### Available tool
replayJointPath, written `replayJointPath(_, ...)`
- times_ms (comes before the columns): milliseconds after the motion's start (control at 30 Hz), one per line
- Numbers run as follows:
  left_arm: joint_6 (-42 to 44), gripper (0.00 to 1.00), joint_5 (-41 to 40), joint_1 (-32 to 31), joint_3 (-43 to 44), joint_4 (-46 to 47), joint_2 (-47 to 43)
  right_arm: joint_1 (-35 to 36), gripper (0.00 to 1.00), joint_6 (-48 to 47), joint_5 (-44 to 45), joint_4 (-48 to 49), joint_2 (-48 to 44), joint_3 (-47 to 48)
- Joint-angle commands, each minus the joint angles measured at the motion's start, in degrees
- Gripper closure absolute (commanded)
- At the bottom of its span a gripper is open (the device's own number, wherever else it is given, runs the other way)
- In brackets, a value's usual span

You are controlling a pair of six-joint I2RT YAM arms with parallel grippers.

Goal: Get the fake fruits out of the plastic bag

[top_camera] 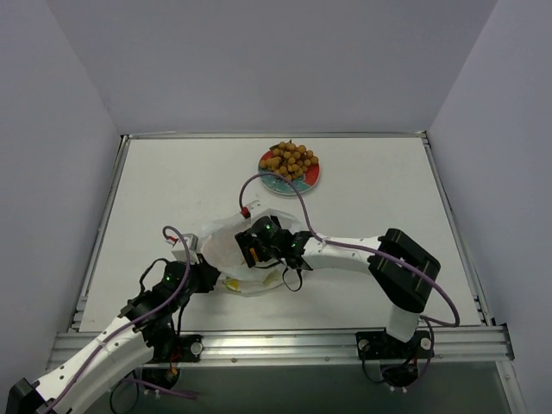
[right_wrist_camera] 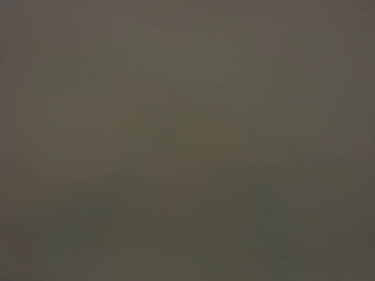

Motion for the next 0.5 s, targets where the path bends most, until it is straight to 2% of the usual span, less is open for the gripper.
replayJointPath(0, 0.4, 0.98, 0.4, -0.1, 0.6, 0.6, -1.2, -1.2, 0.24, -2.5, -4.8, 0.8, 2.4, 2.5)
replayJointPath(100, 0.3, 0.97, 0.0, -0.1, 0.6, 0.4, -1.3, -0.5, 0.25, -2.2, -6.4, 0.9, 4.3, 2.9)
replayJointPath(133, 0.3, 0.98, -0.1, -0.1, 0.7, 0.4, -1.3, -0.3, 0.27, -2.3, -6.4, 1.0, 4.6, 2.7)
replayJointPath(200, 0.4, 0.98, -0.2, -0.1, 0.7, 0.4, -1.4, 0.4, 0.34, -2.2, -5.0, 1.0, 4.3, 2.5)
replayJointPath(300, 0.4, 0.98, -0.6, -0.1, 0.8, 0.3, -1.9, 1.0, 0.55, -1.4, -2.9, 2.1, 0.7, 1.1)
replayJointPath(367, 0.3, 0.98, -1.0, -0.2, 0.8, 0.2, -2.3, 1.2, 0.64, -1.0, -1.4, 2.2, -1.2, 0.1)
replayJointPath(400, 0.2, 0.98, -1.3, -0.2, 0.8, -0.1, -2.8, 1.6, 0.68, -0.6, -0.9, 1.9, -3.0, -0.1)
replayJointPath(467, 0.2, 0.98, -2.0, -0.2, 1.1, -0.1, -3.4, 1.9, 0.68, 0.0, 0.0, 0.4, -4.7, -0.6)
